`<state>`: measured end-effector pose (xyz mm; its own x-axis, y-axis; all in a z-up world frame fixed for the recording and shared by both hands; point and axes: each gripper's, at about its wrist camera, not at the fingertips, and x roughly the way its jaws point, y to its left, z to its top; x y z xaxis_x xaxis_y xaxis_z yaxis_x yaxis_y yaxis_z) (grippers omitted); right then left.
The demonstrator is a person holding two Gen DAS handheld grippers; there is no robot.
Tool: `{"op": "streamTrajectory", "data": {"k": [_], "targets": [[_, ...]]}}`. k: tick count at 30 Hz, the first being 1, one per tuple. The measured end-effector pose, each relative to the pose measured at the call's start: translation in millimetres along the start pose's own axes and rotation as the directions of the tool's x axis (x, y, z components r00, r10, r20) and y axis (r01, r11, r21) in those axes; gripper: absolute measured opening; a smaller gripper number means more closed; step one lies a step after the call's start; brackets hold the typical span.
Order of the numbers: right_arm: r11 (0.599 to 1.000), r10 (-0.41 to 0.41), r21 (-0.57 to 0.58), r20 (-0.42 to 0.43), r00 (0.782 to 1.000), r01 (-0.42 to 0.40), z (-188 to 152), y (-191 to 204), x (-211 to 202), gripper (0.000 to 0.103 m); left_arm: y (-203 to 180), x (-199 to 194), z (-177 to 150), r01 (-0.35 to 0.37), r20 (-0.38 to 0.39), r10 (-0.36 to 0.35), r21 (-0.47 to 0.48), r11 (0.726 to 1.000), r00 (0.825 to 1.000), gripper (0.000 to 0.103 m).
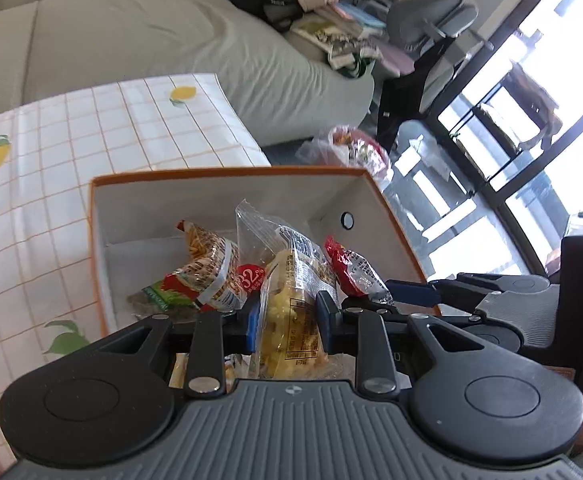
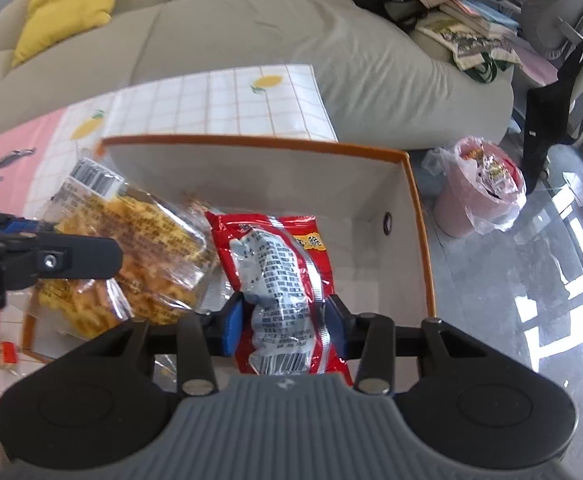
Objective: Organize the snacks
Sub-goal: 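Open the right tool releasing the red bag while the left tool releases the cracker bag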
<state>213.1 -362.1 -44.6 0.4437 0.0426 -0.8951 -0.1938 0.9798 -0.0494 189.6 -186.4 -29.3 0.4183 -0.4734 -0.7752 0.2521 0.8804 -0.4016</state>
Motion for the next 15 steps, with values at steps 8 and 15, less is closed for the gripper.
{"op": "streamTrajectory", "data": {"k": [8, 15], "targets": [[0.999, -0.035, -0.021, -0.046, 0.998, 0.034, 2, -4, 30, 0.030, 2, 45, 1, -0.027, -0.054, 0.027, 0.008, 1.000, 0.998, 0.031], [0.999, -0.029, -0.016, -0.074, 0.997, 0.028, -2, -4, 46, 0.030, 8, 68, -3, -0.051, -0.085, 0.051, 0.001, 0.999, 0.995, 0.031]]}}
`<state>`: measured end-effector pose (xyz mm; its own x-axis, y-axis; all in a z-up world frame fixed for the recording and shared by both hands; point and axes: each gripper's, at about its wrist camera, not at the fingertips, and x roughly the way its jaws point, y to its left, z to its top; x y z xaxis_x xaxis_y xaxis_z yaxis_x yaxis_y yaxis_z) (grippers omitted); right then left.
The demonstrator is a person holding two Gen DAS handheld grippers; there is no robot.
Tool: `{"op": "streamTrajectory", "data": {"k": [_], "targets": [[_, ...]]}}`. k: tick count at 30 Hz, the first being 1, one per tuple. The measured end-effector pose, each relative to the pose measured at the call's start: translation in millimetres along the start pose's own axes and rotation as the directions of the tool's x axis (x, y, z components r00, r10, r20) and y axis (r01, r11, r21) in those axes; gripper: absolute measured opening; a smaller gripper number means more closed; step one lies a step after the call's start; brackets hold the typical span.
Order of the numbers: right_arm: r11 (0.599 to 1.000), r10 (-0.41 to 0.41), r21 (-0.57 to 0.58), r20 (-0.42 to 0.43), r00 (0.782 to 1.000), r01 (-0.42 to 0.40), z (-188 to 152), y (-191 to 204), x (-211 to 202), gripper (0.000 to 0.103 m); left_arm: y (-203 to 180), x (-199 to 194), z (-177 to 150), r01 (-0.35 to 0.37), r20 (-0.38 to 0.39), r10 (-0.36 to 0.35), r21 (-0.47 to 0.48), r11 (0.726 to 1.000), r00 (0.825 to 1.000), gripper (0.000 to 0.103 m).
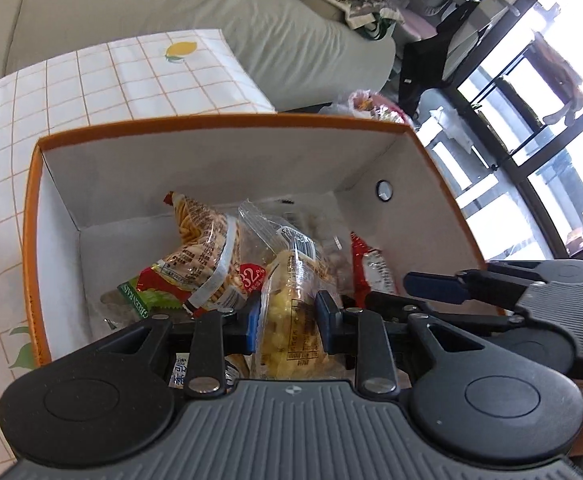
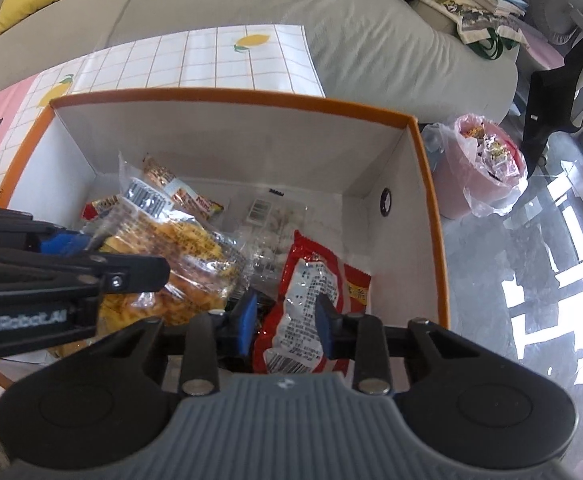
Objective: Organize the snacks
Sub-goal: 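Open the right tool releasing the red bag while the left tool releases the cracker bag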
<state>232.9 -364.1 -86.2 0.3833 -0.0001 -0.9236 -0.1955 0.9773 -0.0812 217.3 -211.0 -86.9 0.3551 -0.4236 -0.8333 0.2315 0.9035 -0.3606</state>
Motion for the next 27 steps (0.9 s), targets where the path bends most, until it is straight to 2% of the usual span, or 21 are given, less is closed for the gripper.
{"op": "streamTrajectory", "data": {"k": [6, 9, 11, 13, 15, 18, 23, 27], "targets": [[1.000, 0.008, -0.007, -0.019, 1.000, -0.008, -4, 3, 7, 0.039, 3, 11, -1, 0.006, -0.038, -0.007, -0.027, 1.000, 0.999, 0.034], [1.000, -0.001, -0.008, -0.020, 1.000, 0.001, -5, 4, 7, 0.044, 3, 14, -1, -0.026, -0.053, 0.024, -0.025, 0.999, 0.998, 0.045], [1.000, -0.004, -0.009, -0.016, 1.000, 0.004, -5, 4, 6, 0.050, 5, 11, -2, -0.036, -0.057, 0.034, -0.033, 0.999, 0.998, 0.048], [1.000, -0.012, -0.015, -0.012, 1.000, 0.012, -6, 6, 4, 0.053, 4, 5, -1, -0.054, -0.044, 0.053, -0.026, 0.998, 0.998, 0.063], [1.000, -0.016, -0.015, -0.010, 1.000, 0.016, -5, 6, 3, 0.057, 3, -3, 0, -0.060, -0.021, 0.060, -0.010, 0.998, 0.998, 0.070], [1.000, -0.018, -0.007, -0.001, 1.000, 0.018, -5, 6, -1, 0.063, -2, -16, 0, -0.067, -0.007, 0.067, 0.018, 0.998, 0.998, 0.073], [1.000, -0.020, 0.003, 0.034, 0.999, 0.020, -4, 10, -15, 0.075, -10, -43, -1, -0.122, 0.033, 0.119, 0.074, 0.990, 0.992, 0.074], [1.000, -0.023, 0.020, 0.071, 0.997, 0.022, -7, 16, -30, 0.081, -19, -69, -2, -0.141, 0.075, 0.133, 0.113, 0.984, 0.988, 0.075]]}}
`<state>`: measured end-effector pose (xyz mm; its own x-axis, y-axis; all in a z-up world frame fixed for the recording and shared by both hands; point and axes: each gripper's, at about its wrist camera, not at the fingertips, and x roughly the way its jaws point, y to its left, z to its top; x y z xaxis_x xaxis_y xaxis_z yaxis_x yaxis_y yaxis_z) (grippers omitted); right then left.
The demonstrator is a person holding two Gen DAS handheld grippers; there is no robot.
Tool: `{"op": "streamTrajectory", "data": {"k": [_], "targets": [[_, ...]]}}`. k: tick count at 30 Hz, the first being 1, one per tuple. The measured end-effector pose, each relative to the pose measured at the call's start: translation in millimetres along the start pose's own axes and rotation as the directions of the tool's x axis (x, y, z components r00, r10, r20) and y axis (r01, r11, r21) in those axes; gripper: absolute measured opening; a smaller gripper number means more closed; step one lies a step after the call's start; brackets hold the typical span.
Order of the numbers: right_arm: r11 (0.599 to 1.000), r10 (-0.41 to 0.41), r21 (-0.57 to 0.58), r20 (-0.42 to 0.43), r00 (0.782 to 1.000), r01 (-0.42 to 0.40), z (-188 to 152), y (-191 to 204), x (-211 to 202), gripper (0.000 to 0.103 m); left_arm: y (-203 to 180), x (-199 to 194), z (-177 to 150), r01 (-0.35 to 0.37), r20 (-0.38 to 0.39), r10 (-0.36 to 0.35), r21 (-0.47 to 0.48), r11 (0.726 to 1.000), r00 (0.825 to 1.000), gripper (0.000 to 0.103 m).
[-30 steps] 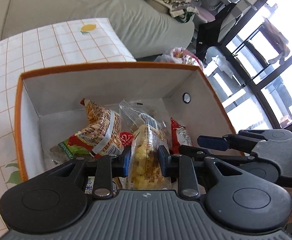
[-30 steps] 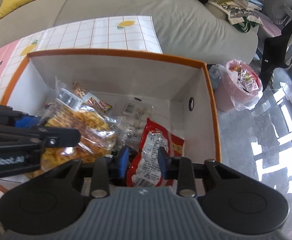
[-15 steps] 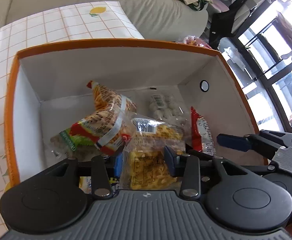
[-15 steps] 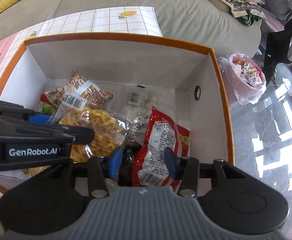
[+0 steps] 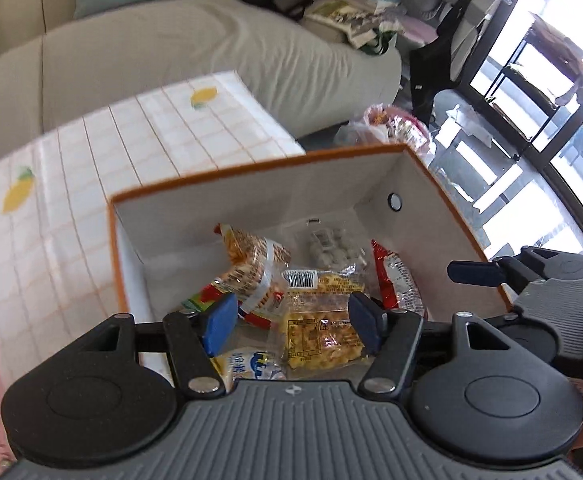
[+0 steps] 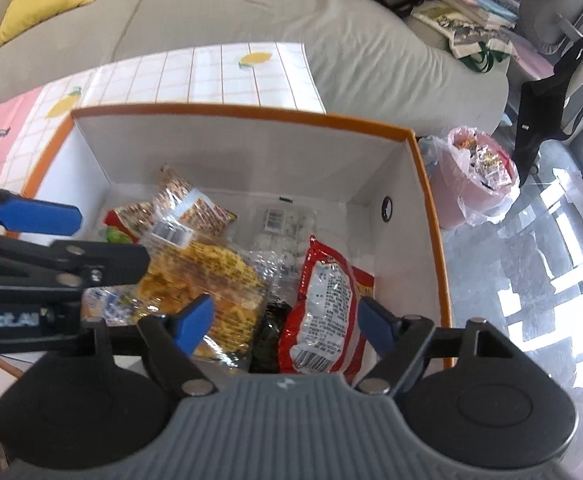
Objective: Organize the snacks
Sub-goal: 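Open the right tool releasing the red bag while the left tool releases the cracker bag, then move both tools back from the box toward the green sausage and chocolate ball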
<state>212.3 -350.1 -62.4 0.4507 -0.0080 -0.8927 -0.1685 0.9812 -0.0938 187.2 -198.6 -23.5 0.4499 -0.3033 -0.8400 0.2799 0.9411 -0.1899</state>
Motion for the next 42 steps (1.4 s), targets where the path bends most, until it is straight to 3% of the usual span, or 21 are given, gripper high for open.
{"op": "streamTrajectory", "data": {"k": [7, 14, 20, 27, 42], "targets": [[0.999, 0.016, 0.039, 0.083, 0.996, -0.020, -6, 14, -34, 0.085, -7, -49, -8, -0.035, 0.050, 0.032, 0.056, 0.998, 0.998, 0.075], [0.993, 0.063, 0.084, 0.193, 0.979, -0.080, -20, 36, -75, 0.088, 2, -100, -24, -0.047, 0.129, 0.041, 0.042, 0.998, 0.991, 0.075], [0.994, 0.080, 0.048, 0.290, 0.954, -0.097, -38, 72, -101, 0.089, 18, -132, -45, -0.086, 0.168, 0.079, 0.034, 0.996, 0.983, 0.075], [0.995, 0.088, 0.004, 0.343, 0.935, -0.095, -61, 114, -113, 0.091, 46, -159, -83, -0.148, 0.203, 0.144, 0.007, 0.989, 0.969, 0.075], [0.969, 0.233, -0.166, 0.367, 0.900, -0.183, -96, 205, -121, 0.085, 130, -163, -151, -0.125, 0.086, 0.137, -0.133, 0.983, 0.987, 0.075]]}}
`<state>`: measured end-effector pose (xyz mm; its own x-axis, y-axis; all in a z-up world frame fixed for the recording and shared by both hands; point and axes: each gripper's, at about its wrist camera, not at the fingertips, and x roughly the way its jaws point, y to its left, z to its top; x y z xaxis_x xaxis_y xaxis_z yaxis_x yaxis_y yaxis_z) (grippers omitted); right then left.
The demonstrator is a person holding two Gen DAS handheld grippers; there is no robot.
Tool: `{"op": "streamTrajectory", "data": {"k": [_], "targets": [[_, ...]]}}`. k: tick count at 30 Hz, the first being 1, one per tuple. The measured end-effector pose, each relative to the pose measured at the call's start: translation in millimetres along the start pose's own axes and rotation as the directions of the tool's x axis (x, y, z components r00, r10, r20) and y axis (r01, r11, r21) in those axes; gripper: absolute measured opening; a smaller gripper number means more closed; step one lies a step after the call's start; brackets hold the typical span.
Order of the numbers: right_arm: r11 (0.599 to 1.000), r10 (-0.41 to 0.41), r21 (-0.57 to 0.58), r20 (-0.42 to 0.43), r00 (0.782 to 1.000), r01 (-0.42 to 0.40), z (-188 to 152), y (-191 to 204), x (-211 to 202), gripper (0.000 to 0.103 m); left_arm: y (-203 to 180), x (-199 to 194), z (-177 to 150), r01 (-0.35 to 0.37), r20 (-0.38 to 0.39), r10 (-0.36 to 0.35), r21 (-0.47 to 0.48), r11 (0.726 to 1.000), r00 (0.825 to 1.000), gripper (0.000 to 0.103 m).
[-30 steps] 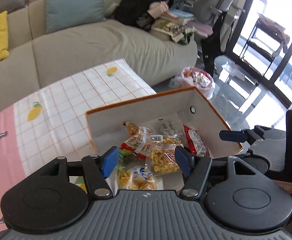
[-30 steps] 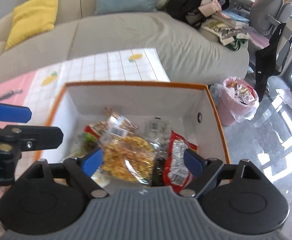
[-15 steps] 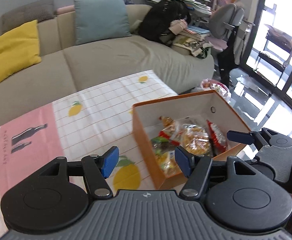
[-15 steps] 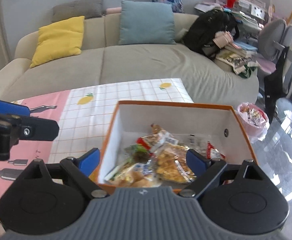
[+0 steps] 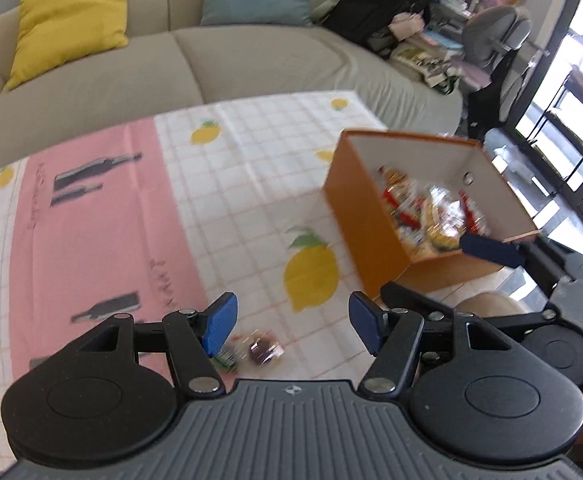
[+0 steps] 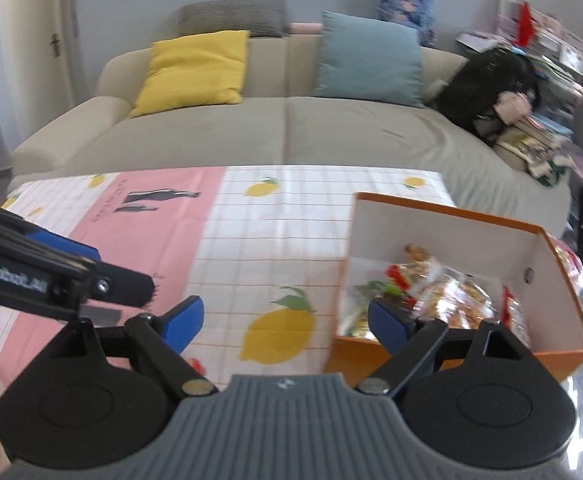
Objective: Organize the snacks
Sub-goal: 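Move both tools back from the box toward the green sausage and chocolate ball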
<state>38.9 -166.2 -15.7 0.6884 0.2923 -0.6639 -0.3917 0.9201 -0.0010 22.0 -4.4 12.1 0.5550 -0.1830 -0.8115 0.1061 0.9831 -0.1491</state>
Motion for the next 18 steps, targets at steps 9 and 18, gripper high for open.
{"op": "streamTrajectory", "data": {"k": [9, 18], "targets": [[0.993, 0.025, -0.110, -0.068, 0.997, -0.032, -14, 39, 27, 0.079, 43, 15, -22, -0.035, -0.119, 0.032, -0.022, 0.999, 0.992, 0.075], [0.966, 0.111, -0.205, -0.210, 0.971, -0.155, -21, 58, 68, 0.073, 68, 34, -29, -0.037, -0.204, 0.029, -0.039, 0.999, 0.978, 0.075]]}}
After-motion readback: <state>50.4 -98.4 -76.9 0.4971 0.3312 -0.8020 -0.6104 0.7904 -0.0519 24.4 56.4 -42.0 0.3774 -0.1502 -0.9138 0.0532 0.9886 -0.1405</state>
